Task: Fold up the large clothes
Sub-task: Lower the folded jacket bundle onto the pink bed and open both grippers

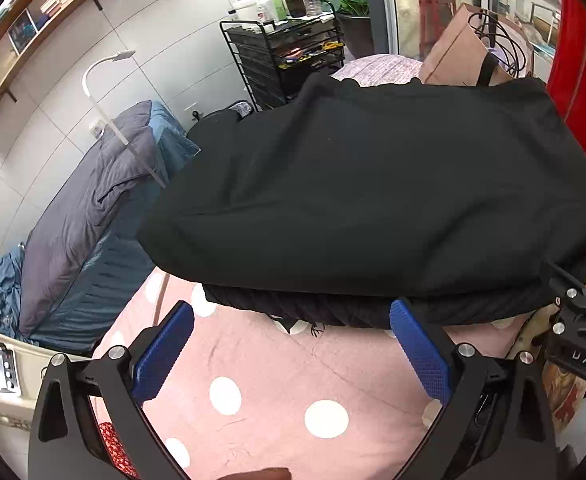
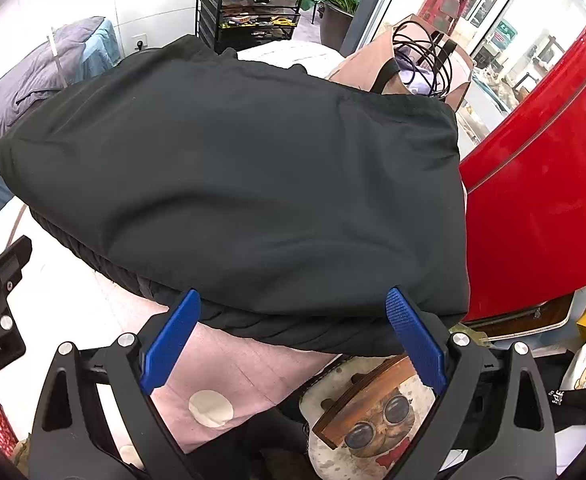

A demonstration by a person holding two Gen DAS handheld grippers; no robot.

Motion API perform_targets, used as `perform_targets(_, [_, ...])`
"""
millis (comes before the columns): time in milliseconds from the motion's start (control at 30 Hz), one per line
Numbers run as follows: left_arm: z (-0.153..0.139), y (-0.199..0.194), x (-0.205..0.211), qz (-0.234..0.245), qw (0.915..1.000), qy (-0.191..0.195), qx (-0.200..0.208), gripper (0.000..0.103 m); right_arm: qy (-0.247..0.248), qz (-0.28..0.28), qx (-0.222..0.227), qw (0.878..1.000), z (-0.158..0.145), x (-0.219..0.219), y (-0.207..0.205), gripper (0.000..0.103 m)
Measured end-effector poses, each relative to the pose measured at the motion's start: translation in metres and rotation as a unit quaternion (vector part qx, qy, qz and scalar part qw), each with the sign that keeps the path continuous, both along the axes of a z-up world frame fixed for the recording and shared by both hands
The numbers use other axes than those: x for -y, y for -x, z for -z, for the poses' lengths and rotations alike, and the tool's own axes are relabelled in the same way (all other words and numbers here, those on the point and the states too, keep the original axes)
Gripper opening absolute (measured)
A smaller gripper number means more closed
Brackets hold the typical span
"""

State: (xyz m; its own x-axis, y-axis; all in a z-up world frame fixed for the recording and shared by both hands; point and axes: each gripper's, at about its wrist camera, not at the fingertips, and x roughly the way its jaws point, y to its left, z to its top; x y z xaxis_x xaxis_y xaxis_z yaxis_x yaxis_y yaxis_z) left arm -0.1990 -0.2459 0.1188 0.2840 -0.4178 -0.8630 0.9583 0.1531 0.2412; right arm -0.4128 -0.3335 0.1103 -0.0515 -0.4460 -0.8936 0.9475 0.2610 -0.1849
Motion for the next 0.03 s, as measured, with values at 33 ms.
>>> perform_targets(33, [0.0001,-0.0005,0.0000,0.001,1.0000,0.000,0.000,0.097,0.000,0.000,0.000,1.000,0.0000,0.0001,-0.0003,0.093])
